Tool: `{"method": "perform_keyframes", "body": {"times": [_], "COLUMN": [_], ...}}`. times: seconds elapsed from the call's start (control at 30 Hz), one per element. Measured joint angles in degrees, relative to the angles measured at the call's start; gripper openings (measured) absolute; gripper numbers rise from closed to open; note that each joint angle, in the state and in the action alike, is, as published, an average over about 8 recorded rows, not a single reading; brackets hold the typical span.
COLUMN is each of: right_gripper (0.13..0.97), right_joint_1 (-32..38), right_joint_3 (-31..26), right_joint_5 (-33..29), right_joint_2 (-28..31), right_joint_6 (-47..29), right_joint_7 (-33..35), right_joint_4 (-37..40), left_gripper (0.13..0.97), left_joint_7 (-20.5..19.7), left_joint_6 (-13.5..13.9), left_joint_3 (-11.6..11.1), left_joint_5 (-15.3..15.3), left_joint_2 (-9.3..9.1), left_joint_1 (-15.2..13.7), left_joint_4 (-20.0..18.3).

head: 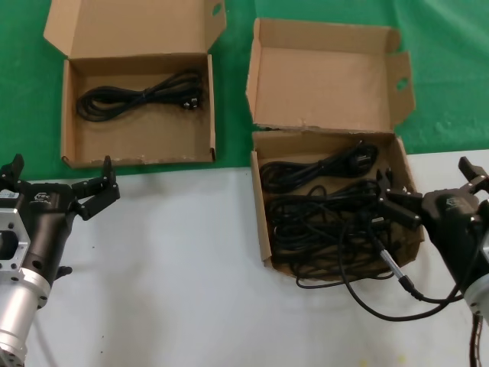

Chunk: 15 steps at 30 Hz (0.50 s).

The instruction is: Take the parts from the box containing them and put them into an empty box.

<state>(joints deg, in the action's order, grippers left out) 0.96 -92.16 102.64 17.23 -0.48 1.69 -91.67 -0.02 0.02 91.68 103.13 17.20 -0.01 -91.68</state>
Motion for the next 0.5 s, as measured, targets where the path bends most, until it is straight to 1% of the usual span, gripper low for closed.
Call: {"method": "perform_keyframes", "body": {"times": [0.5], "right_gripper": [0.966], "right_joint_1": [0.00], "right_joint_3": [0.00], "right_joint_5": [0.00], "right_joint_2": [0.00], "right_joint_6": [0.00], "right_joint_7": [0.00], "right_joint_4": [0.00], "left_gripper": [0.966], "left_joint_7": [0.00], "left_joint_6": [0.00], "left_joint_3": [0.00], "left_joint_5": [0.00], "left_joint_2": [0.00], "left_joint_1": [0.00], "left_joint_4": [0.00]}}
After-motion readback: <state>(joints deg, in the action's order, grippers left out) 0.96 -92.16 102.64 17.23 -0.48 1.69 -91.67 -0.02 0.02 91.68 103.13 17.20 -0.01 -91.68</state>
